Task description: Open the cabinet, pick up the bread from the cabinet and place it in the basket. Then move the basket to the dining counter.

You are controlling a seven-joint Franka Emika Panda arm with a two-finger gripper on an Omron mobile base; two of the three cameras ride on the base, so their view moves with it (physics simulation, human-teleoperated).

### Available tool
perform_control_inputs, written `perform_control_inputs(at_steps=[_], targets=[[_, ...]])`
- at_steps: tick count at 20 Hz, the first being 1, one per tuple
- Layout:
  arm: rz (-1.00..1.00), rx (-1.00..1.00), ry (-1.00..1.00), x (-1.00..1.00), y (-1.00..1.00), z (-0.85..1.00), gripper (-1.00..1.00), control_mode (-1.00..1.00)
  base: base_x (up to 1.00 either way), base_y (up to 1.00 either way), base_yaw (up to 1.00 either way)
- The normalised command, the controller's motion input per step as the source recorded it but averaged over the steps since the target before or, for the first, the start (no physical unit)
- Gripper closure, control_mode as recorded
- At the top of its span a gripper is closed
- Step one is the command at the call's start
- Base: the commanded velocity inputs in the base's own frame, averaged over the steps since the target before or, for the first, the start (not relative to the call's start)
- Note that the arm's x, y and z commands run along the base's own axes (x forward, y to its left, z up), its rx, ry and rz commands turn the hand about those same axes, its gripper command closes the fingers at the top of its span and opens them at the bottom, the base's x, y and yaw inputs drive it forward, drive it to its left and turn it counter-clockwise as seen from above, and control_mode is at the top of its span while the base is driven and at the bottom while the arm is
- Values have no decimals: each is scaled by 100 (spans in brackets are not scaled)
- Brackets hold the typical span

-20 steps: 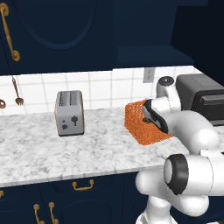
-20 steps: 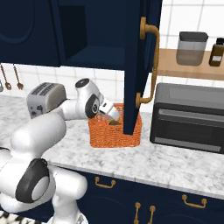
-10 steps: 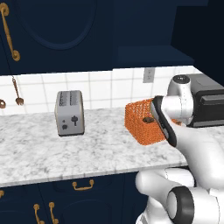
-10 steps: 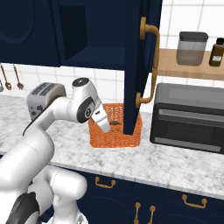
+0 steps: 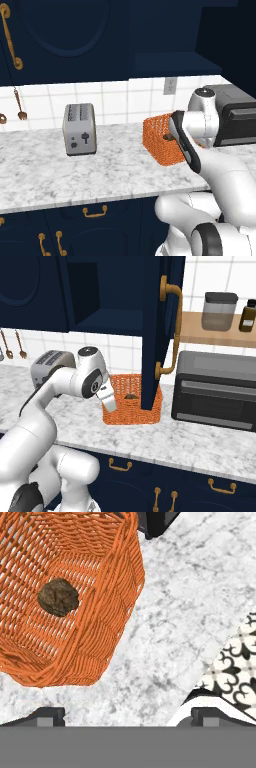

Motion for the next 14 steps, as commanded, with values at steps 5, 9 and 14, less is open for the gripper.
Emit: perform_control_inputs(at_steps=[5,9,14], targets=[[5,9,6,16,2,-6,-100,-100,0,0,0],[0,9,0,20,0,-12,-100,-100,0,0,0],[0,10,0,12,-1,-40,-100,-100,0,0,0]])
